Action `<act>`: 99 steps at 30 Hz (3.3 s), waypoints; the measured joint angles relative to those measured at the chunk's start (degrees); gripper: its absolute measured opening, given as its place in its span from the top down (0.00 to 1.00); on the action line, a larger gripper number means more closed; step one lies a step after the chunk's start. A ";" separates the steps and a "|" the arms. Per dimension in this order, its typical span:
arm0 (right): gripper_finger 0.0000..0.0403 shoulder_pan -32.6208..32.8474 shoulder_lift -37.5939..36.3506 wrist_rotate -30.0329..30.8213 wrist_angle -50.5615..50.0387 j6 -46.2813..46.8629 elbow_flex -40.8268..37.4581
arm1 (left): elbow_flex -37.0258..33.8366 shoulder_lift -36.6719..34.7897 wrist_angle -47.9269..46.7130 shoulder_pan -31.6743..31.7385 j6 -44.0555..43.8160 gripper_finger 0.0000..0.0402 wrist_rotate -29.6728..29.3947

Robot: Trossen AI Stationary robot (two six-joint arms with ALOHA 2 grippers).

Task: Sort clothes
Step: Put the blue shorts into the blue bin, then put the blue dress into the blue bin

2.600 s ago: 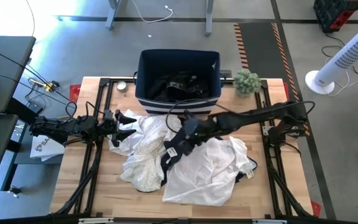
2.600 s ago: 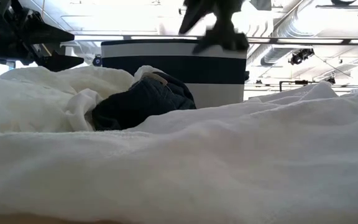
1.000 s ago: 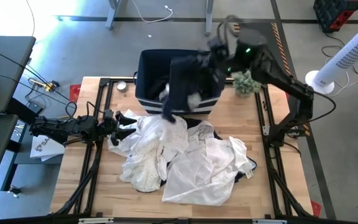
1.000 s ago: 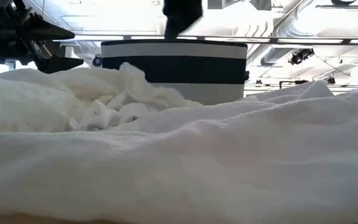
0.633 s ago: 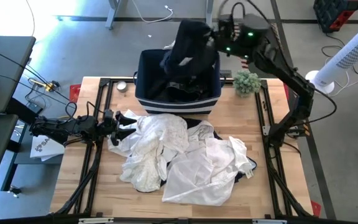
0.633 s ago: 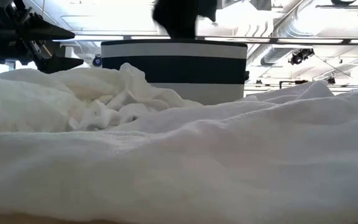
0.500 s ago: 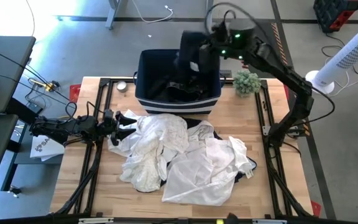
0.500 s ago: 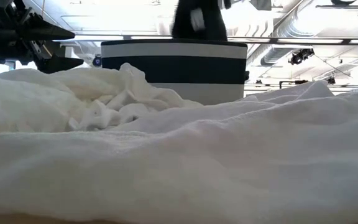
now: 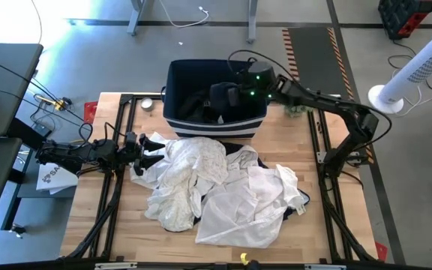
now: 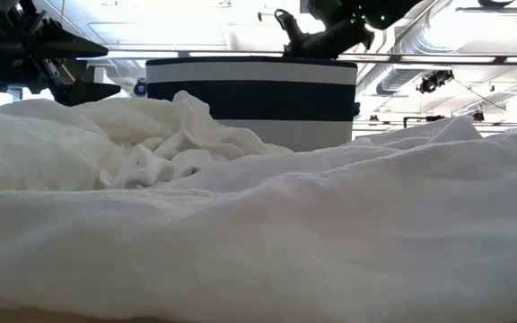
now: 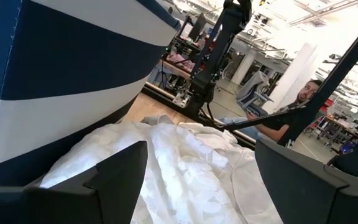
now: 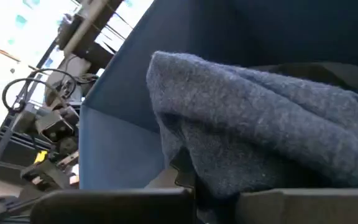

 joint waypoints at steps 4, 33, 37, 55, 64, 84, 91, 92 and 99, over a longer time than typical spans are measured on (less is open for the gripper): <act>0.93 0.65 -0.02 6.09 -5.24 -7.13 -0.49 | 0.00 -0.01 0.01 0.01 0.03 0.26 0.00; 0.53 1.60 13.08 7.14 -35.45 -18.05 34.26 | 0.00 -0.01 0.00 0.02 0.97 0.26 -0.17; 0.53 2.09 17.45 5.56 -45.27 -17.95 35.33 | 0.00 0.01 0.00 0.00 -0.18 0.26 -0.15; 0.53 4.66 15.54 16.72 -49.00 -12.40 35.70 | 0.00 0.01 -0.02 0.02 -1.47 0.26 0.04; 0.60 6.48 24.67 20.31 -46.52 -14.86 35.07 | 0.00 0.00 -0.02 0.00 -1.92 0.26 0.04; 0.71 4.06 24.49 16.98 -58.14 -19.52 50.01 | 0.00 -0.01 0.00 0.00 -4.56 0.26 0.02; 0.71 8.29 11.36 15.71 -62.83 -21.53 51.80 | 0.00 0.01 -0.02 0.00 -4.52 0.26 0.03; 0.71 9.51 8.68 15.55 -63.73 -21.92 50.40 | 0.00 -0.01 0.00 0.00 -4.52 0.26 0.02; 0.71 22.56 -9.27 15.24 -67.33 -14.35 33.92 | 0.00 0.01 -0.02 0.01 -3.02 0.26 0.02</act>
